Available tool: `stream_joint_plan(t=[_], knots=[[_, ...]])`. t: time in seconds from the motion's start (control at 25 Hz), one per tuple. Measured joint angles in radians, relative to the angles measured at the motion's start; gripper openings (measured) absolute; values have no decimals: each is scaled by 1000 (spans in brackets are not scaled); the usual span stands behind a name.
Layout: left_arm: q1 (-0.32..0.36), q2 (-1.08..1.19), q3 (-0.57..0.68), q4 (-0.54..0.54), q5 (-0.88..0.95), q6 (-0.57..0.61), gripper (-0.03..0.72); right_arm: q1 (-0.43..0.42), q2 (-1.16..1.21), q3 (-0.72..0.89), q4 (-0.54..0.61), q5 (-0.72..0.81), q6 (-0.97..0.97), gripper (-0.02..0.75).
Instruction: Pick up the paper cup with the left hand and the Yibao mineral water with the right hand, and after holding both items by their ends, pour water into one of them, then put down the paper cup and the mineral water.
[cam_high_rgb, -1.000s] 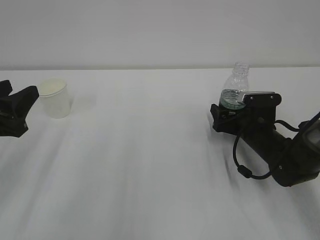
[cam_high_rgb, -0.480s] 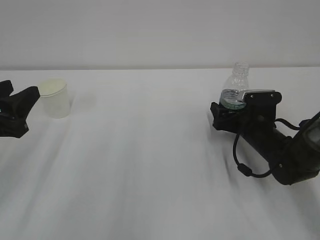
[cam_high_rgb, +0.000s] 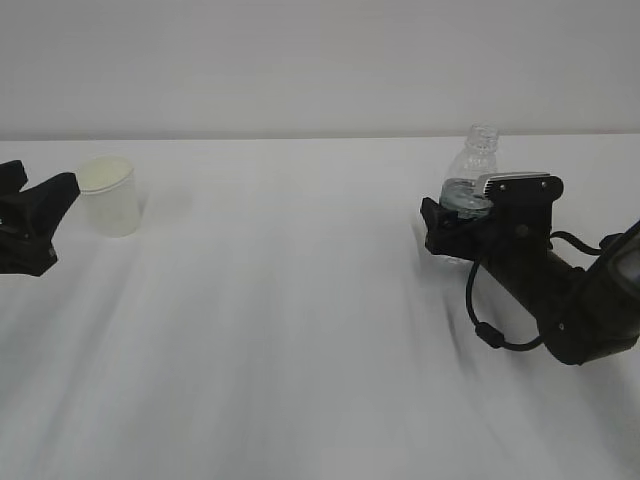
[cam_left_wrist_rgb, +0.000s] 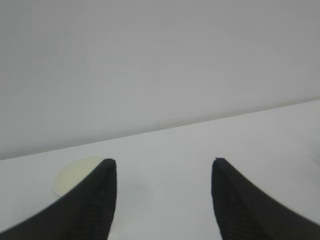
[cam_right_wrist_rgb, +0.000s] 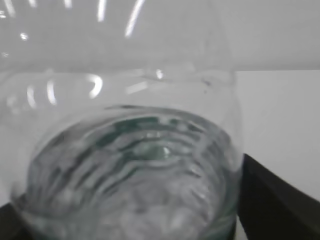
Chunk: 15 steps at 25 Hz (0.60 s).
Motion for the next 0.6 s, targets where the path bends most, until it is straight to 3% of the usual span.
stream_joint_plan(t=[0.16, 0.36, 0.6], knots=[[0, 0, 0, 1, 0, 0, 430, 0, 0, 0, 0, 0, -12, 646], [0, 0, 0, 1, 0, 0, 430, 0, 0, 0, 0, 0, -19, 561], [0, 0, 0, 2, 0, 0, 429, 0, 0, 0, 0, 0, -23, 543]])
